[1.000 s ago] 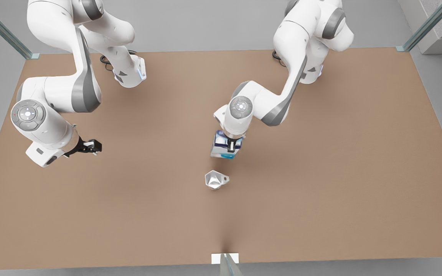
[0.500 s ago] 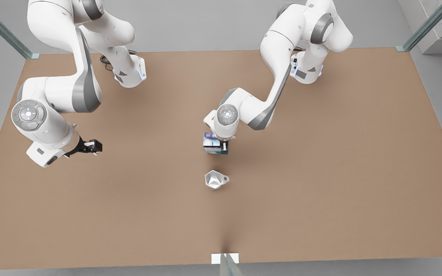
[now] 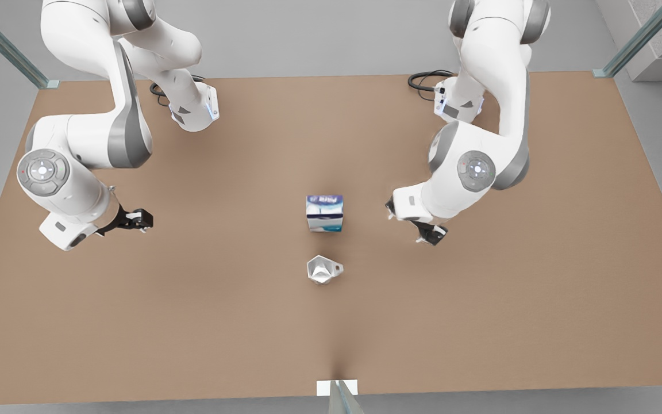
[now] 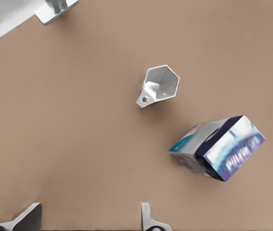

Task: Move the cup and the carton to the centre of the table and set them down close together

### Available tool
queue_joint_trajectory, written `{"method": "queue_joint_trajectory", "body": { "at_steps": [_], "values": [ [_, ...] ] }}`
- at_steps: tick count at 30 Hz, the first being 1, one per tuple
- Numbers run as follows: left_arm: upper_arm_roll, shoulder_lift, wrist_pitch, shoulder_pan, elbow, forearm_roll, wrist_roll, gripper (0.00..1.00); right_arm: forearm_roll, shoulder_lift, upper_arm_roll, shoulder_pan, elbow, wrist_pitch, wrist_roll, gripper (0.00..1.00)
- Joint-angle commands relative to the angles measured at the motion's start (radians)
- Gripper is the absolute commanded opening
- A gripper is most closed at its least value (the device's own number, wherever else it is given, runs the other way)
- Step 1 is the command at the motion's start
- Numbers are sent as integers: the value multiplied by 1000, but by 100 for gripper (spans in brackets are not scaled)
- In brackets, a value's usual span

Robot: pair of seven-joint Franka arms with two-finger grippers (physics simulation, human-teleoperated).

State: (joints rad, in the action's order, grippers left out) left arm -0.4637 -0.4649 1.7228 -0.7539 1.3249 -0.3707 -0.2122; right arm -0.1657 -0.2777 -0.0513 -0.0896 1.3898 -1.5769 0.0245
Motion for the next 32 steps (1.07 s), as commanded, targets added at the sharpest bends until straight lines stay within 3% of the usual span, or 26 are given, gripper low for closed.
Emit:
{"method": "queue_joint_trajectory", "body": {
  "at_steps": [1,2,3,4,5,7,8,12,13,14,24,29,32],
  "values": [
    [-41,0,-22,1,-12,19,28,100,0,0,-1,1,0,0,0,100],
    [-153,-11,-68,-1,-41,18,48,100,0,0,1,1,0,0,0,100],
    [-171,-12,-112,33,-39,24,235,100,0,2,-1,1,0,-2,0,100],
    [-132,5,-155,140,-38,64,274,100,0,0,-1,1,0,0,0,100],
    [13,48,-141,261,-30,226,274,100,0,0,-1,1,0,0,0,100],
    [229,83,-141,470,-26,331,269,100,0,2,-1,1,0,-2,0,100],
    [281,94,-152,507,-26,363,271,100,0,2,-1,1,0,-2,0,100],
    [303,71,-149,518,-33,369,277,100,0,2,-1,1,0,-2,0,100],
    [431,72,-150,614,-36,440,277,100,0,0,-1,1,0,-2,0,100],
    [455,74,-151,613,-36,473,283,100,0,0,-1,1,0,-2,0,100],
    [428,94,-126,594,-4,427,272,100,0,0,1,1,0,-2,0,100],
    [448,37,-126,599,-18,434,329,100,0,0,-1,1,0,-2,0,100],
    [444,110,-209,675,-38,431,312,100,0,0,-1,1,0,-2,0,100]
  ]
}}
